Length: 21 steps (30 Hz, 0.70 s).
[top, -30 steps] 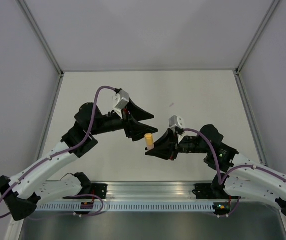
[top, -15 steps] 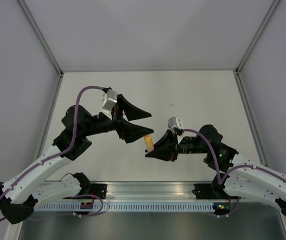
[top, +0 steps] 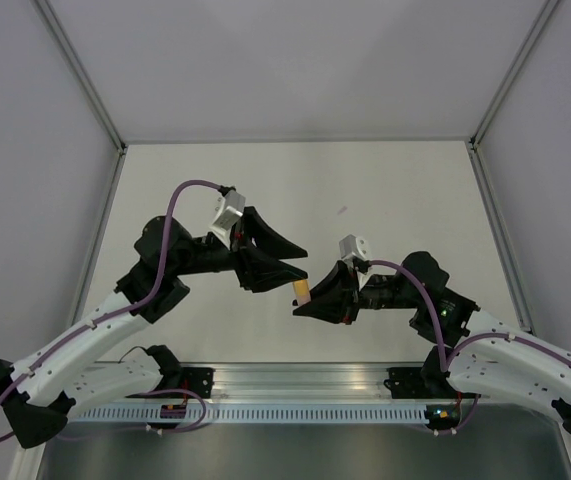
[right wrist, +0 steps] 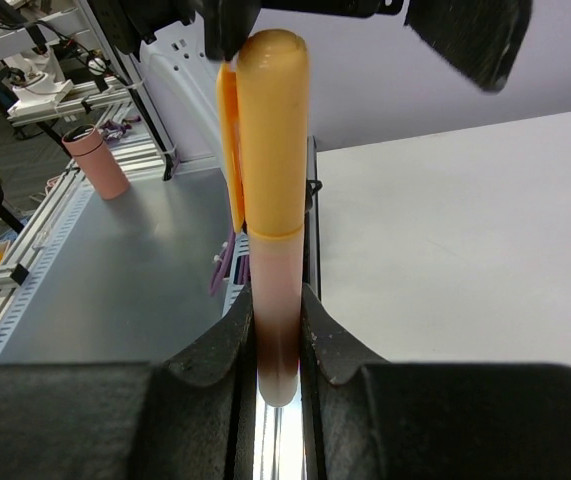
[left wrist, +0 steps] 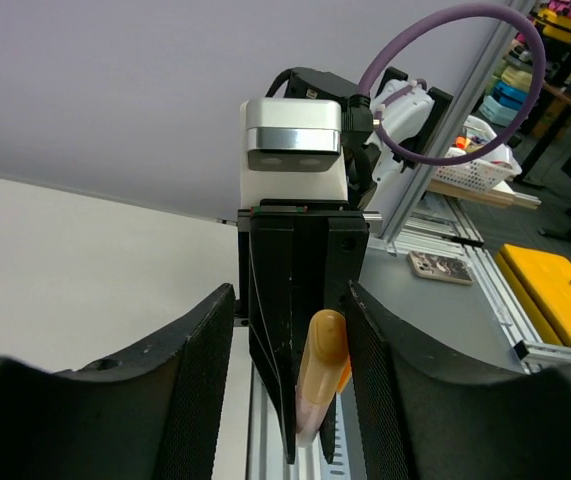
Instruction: Insert the pens into the pen caps
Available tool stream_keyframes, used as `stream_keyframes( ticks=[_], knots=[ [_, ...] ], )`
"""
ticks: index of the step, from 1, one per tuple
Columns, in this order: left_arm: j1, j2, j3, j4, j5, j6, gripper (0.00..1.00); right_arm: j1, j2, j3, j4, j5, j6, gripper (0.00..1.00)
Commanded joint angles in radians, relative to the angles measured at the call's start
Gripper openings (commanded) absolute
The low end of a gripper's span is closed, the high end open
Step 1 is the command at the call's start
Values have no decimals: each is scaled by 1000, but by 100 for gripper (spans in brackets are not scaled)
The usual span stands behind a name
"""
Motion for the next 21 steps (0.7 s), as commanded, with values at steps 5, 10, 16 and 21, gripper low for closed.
stream_keyframes(
  ticks=[5, 10, 16, 21],
  knots=[
    [-2, 3, -43, 84, 56, -53, 47, -1, -6, -10, 41, -2, 5, 0],
    [-2, 1, -76, 96, 83, -58, 30, -3, -8, -10, 47, 19, 6, 0],
    [-2, 10, -132, 128, 88, -73, 2, -3, -19, 14, 60, 87, -5, 0],
    [-2, 49, -167, 181, 140, -110, 2, -1, -20, 50, 63, 145, -9, 0]
  ],
)
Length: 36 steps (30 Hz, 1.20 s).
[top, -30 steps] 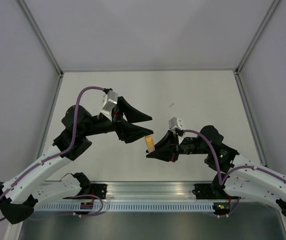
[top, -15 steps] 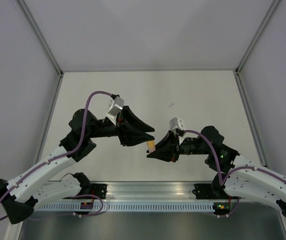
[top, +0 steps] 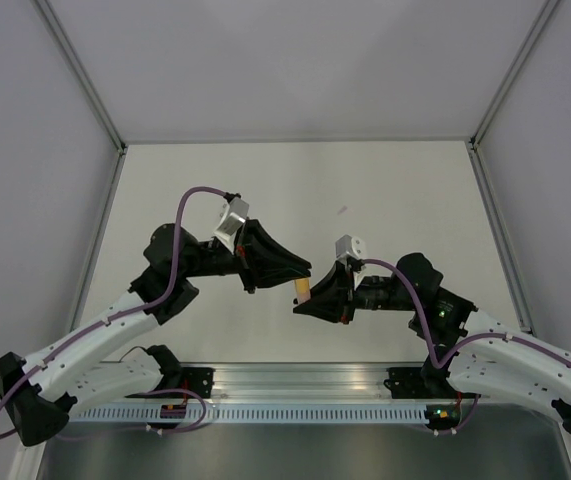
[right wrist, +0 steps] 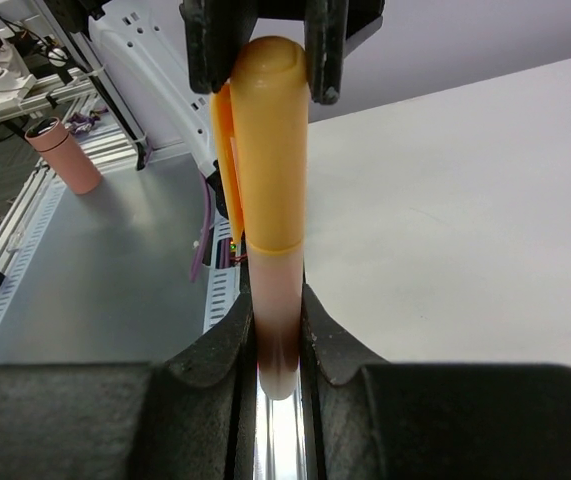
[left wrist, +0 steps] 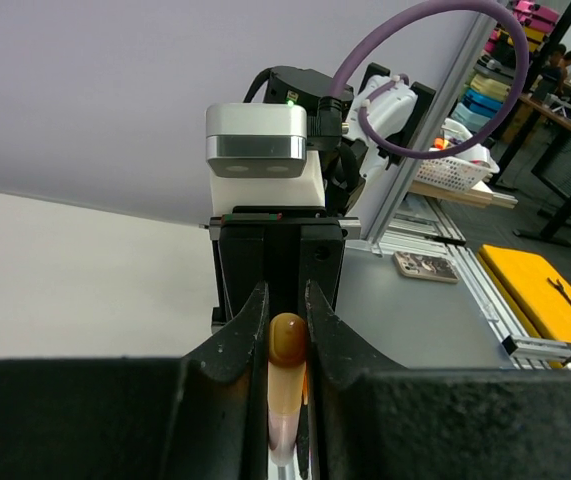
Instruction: Insert the pens into the pen caps
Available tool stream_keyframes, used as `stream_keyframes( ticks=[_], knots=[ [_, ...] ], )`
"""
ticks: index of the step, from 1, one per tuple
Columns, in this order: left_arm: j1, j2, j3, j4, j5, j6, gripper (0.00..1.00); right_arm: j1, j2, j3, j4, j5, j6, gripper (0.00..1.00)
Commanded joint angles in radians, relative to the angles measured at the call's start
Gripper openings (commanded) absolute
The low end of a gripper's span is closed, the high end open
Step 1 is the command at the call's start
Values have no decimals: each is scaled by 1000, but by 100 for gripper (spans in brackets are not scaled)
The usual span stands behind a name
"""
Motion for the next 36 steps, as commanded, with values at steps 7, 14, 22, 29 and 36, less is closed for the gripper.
stream_keyframes(
  ticks=[7, 14, 22, 29, 36],
  knots=[
    [-6, 26, -123, 60, 133, -76, 2, -1, -15, 158, 57, 165, -41, 0],
    [-5, -8, -139, 12, 133, -47, 2, -1, -6, 205, 59, 205, -34, 0],
    [-5, 2, -149, -15, 164, -8, 2, 1, 34, 289, 33, 231, -44, 0],
    [-5, 3, -168, -55, 167, 41, 2, -1, 53, 349, 13, 263, -58, 0],
    [-5, 28, -199, -8, 181, 25, 2, -1, 44, 402, 22, 317, -69, 0]
  ],
)
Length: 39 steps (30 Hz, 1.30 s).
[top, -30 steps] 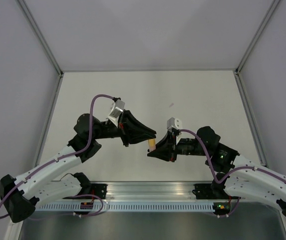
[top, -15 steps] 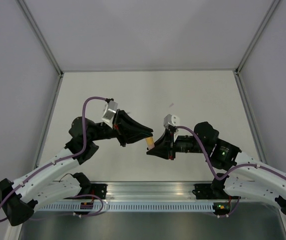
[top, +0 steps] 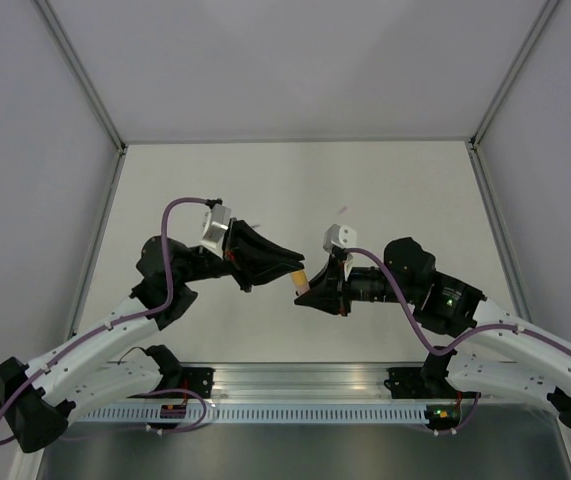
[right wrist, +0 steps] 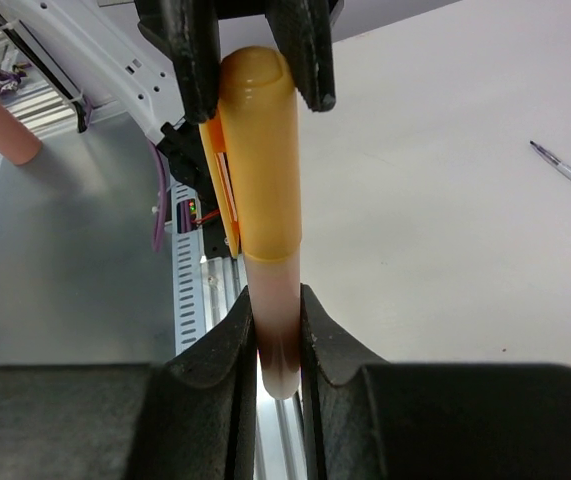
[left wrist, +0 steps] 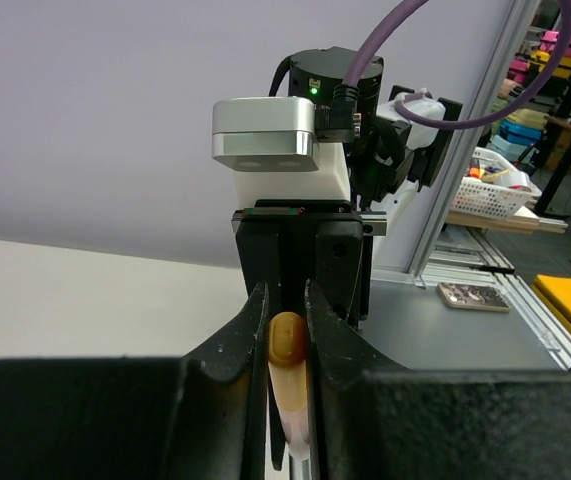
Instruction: Insert the pens into the pen caps
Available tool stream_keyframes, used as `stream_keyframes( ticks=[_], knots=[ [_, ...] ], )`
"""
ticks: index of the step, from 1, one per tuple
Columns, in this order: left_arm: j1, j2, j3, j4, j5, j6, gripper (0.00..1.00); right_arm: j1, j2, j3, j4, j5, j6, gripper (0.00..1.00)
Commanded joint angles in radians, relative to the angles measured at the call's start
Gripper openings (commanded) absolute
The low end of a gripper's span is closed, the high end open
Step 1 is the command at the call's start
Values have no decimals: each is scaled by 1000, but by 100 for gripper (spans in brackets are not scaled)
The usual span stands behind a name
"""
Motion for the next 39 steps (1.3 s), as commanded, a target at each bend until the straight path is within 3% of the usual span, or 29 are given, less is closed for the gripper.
stream_keyframes(
  ticks=[1, 14, 18, 21, 22, 24, 25, 30, 32, 33, 35, 36, 39],
  knots=[
    [-33, 53, -90, -215, 213, 12, 2, -22, -18, 190, 362, 190, 21, 0],
    [-33, 64, -142, -151, 199, -6, 2, -31, -7, 243, 374, 277, 16, 0],
    [-33, 74, -137, -131, 202, -26, 2, -33, 6, 275, 362, 250, 18, 0],
    [-33, 44, -84, -187, 117, -43, 4, -31, 31, 277, 310, 183, 23, 0],
    [-33, 6, -44, -206, 83, -45, 17, -33, 46, 268, 308, 164, 26, 0],
    [-31, -27, 22, -261, -50, -33, 25, -31, 54, 218, 290, 97, 30, 0],
    [-31, -34, 116, -334, -87, -11, 35, -31, 51, 191, 293, 81, 35, 0],
    [-31, 10, 443, -594, -334, 92, 36, -33, 19, -14, 300, 64, 55, 0],
    [-31, 40, 551, -701, -402, 133, 43, -31, 2, -94, 311, 98, 72, 0],
    [-33, 45, 574, -732, -434, 145, 56, -31, 0, -117, 319, 130, 90, 0],
    [-31, 35, 553, -756, -509, 162, 71, -33, 25, -158, 311, 179, 116, 0],
    [-31, 10, 524, -750, -526, 162, 84, -37, 41, -166, 299, 204, 131, 0],
    [-31, -34, 375, -704, -571, 156, 96, -55, 153, -192, 313, 276, 223, 0]
  ],
)
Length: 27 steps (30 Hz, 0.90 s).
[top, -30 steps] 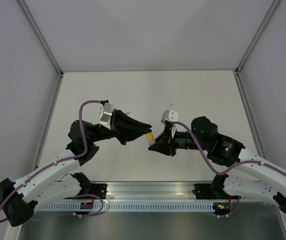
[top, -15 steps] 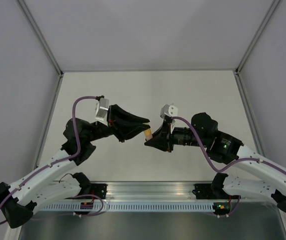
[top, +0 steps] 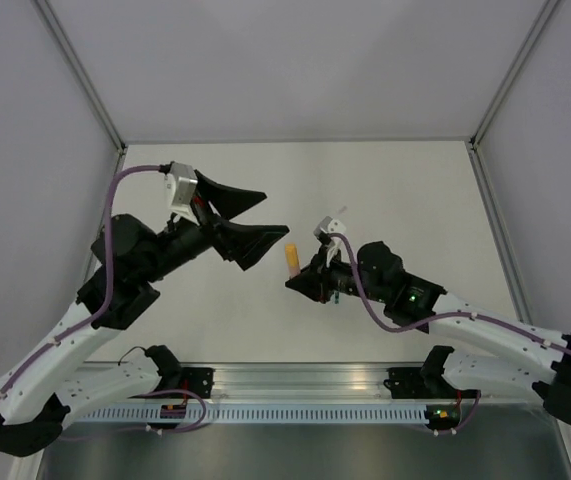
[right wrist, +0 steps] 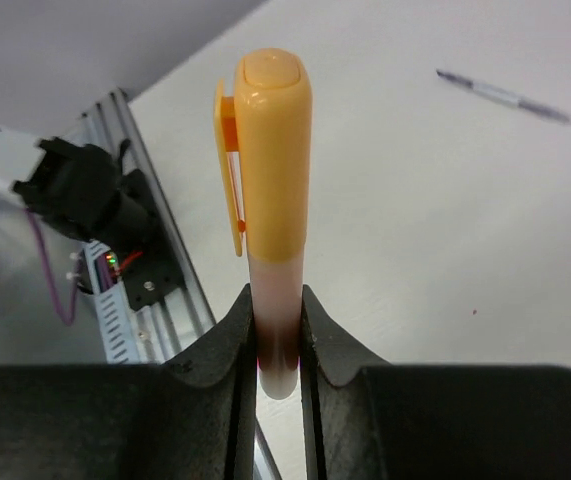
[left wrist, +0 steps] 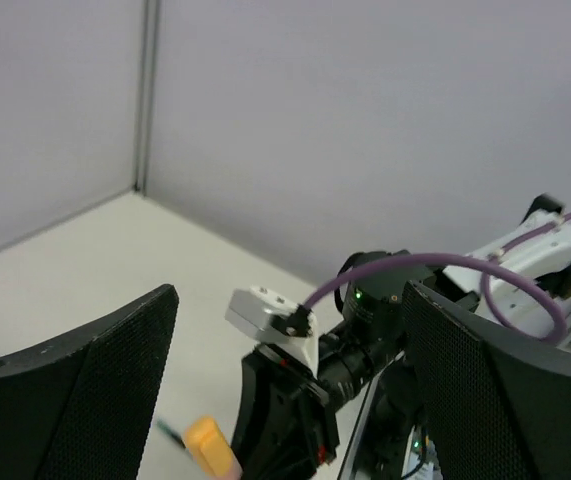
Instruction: Insert the pens into the pen caps
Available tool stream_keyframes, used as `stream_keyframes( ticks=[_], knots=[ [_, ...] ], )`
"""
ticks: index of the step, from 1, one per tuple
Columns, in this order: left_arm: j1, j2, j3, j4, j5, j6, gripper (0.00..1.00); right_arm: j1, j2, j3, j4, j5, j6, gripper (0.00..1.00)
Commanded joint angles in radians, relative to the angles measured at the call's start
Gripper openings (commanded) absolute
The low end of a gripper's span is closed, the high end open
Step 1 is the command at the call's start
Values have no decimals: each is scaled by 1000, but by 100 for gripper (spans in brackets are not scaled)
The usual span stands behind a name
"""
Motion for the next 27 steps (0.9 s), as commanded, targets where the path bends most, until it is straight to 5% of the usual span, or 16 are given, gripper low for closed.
stream_keyframes(
  ticks=[1, 11, 23, 27],
  knots=[
    [-4, -19, -186, -71, -137, 15, 98, -29, 134, -25, 62, 114, 156, 0],
    [-2, -174, -650, 116, -499, -93, 100, -124, 455, -77, 179, 186, 425, 0],
    [-2, -309, -715, 64, -509, -36, 100, -124, 555, -144, 145, 403, 603, 12],
    [-2, -302, -681, 13, -565, -17, 100, -124, 622, -122, 101, 409, 626, 23]
  ],
)
